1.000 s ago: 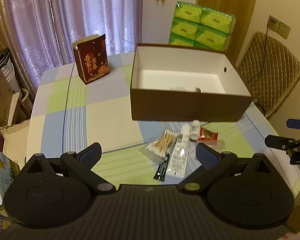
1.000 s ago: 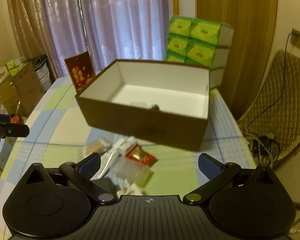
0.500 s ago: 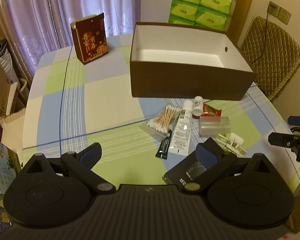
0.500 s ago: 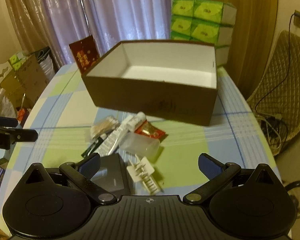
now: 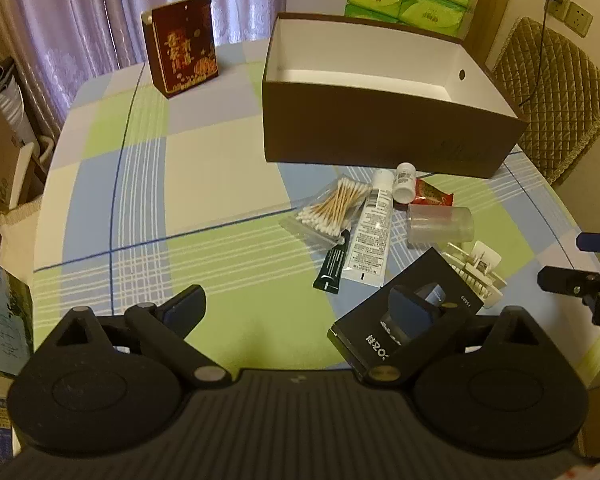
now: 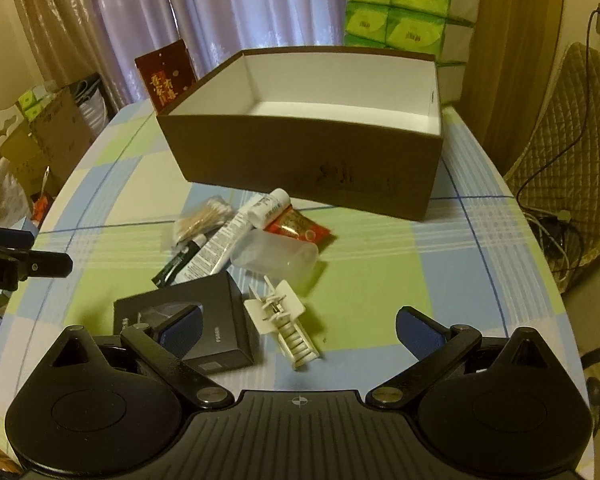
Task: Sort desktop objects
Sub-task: 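Grasp the white plastic rack with the right gripper, then grasp the cotton swab bag with the left gripper while right holds the rack, then carry the swab bag and white rack into the brown box with both grippers, then open the left gripper to drop the swabs while the right releases the rack, then withdraw both grippers from the box toward the remaining table items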
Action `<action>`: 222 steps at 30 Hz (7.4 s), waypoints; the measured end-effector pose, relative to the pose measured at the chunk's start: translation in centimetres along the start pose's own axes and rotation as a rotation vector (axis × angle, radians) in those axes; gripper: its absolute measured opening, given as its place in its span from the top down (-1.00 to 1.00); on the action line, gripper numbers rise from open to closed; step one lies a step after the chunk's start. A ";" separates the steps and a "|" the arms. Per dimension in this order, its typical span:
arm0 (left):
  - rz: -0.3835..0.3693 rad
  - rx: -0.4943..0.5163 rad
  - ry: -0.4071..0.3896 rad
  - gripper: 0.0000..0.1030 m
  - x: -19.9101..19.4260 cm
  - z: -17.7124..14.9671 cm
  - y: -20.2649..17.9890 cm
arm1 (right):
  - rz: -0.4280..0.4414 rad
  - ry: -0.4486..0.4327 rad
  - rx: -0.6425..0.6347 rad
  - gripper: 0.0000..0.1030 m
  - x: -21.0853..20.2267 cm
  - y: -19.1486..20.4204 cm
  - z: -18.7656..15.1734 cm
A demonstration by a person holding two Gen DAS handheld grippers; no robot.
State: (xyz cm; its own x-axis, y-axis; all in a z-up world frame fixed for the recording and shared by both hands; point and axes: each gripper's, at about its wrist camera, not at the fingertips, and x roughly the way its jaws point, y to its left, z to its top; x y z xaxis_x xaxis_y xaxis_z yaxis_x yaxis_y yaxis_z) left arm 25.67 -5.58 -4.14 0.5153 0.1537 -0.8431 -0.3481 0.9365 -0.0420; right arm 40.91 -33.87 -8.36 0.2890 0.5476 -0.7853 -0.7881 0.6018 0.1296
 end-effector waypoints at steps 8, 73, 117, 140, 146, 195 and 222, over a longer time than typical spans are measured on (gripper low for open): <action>0.011 -0.004 0.023 -0.80 1.9 -0.3 0.5 | 0.040 0.033 -0.058 -0.53 2.3 -0.3 -0.8; -0.192 0.269 0.115 0.60 17.5 7.2 0.5 | -0.117 0.141 -0.001 0.20 6.7 -7.8 1.2; -0.257 0.152 -0.089 0.67 8.5 18.2 -0.6 | 0.049 -0.170 -0.053 0.21 1.5 -5.8 14.7; -0.155 0.081 0.154 0.61 21.1 22.8 -4.0 | -0.070 0.002 0.003 0.21 14.4 -8.0 19.4; -0.121 0.104 0.169 0.40 21.8 22.3 -4.1 | -0.082 0.030 -0.024 0.21 15.3 -8.1 19.1; -0.074 0.151 -0.025 -0.83 11.4 20.3 -4.7 | -0.087 -0.042 -0.061 -0.96 8.7 -5.0 18.2; -0.099 0.085 -0.215 -0.83 -0.5 13.5 -3.1 | -0.064 -0.224 -0.054 -0.96 -1.2 -0.6 14.3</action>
State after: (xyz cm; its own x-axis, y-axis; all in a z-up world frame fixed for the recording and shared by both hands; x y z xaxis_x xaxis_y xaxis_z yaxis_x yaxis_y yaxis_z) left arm 37.08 -4.31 3.66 0.7013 0.1151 -0.7035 -0.2256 0.9720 -0.0659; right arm 48.78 -26.62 1.17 0.4480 0.6284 -0.6359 -0.7904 0.6108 0.0466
